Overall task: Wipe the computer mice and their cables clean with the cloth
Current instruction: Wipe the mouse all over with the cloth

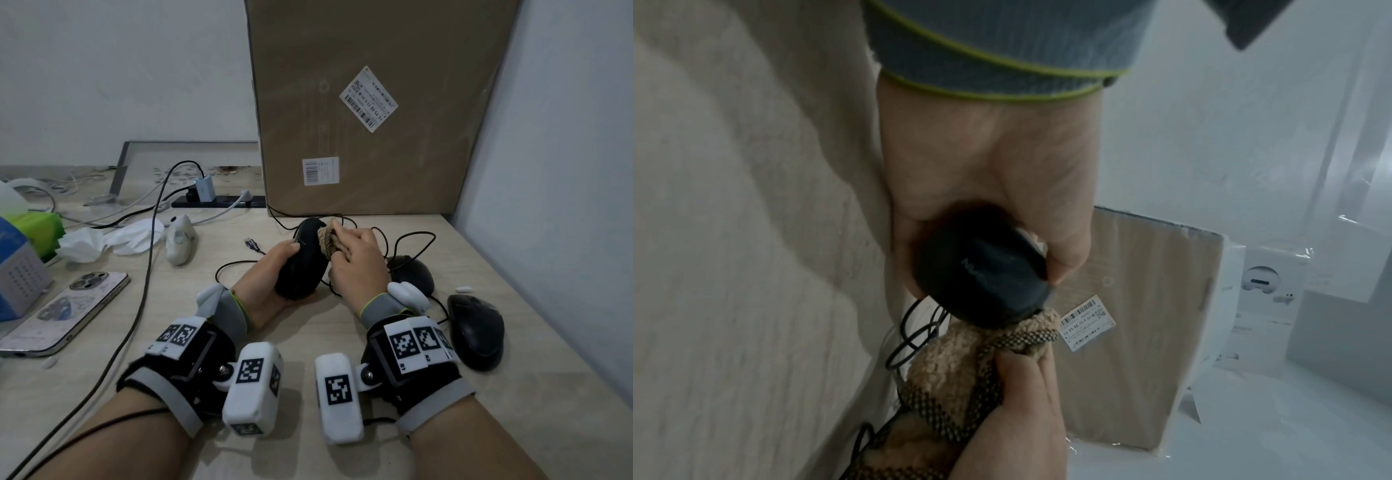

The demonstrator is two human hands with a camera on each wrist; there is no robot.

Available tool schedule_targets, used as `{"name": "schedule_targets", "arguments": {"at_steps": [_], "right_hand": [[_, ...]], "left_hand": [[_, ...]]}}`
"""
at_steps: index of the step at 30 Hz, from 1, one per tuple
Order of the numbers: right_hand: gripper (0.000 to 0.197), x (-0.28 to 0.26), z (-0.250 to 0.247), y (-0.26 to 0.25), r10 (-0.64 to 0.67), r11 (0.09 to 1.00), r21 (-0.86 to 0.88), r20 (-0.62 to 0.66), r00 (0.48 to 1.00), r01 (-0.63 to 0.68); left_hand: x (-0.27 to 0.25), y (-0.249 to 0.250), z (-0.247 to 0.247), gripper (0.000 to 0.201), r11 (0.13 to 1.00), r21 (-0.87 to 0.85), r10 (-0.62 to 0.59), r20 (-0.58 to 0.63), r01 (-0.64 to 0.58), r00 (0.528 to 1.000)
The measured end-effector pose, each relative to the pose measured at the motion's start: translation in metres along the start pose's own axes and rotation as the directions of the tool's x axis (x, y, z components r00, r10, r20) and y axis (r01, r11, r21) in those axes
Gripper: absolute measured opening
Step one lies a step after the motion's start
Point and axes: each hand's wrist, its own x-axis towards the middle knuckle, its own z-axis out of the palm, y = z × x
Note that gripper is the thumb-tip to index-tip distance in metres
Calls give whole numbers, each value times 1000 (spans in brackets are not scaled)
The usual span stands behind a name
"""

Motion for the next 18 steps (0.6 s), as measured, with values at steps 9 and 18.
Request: {"name": "schedule_targets", "arguments": {"at_steps": [9, 18], "right_hand": [[46, -2, 0, -4, -59, 997, 51, -26, 998, 61], [42, -2, 0, -4, -73, 992, 93, -127, 989, 86]], "left_hand": [[1, -1, 1, 34, 1000, -16, 5, -5, -5, 1000], [0, 2, 2, 29, 999, -40, -4, -56, 1, 998]]}}
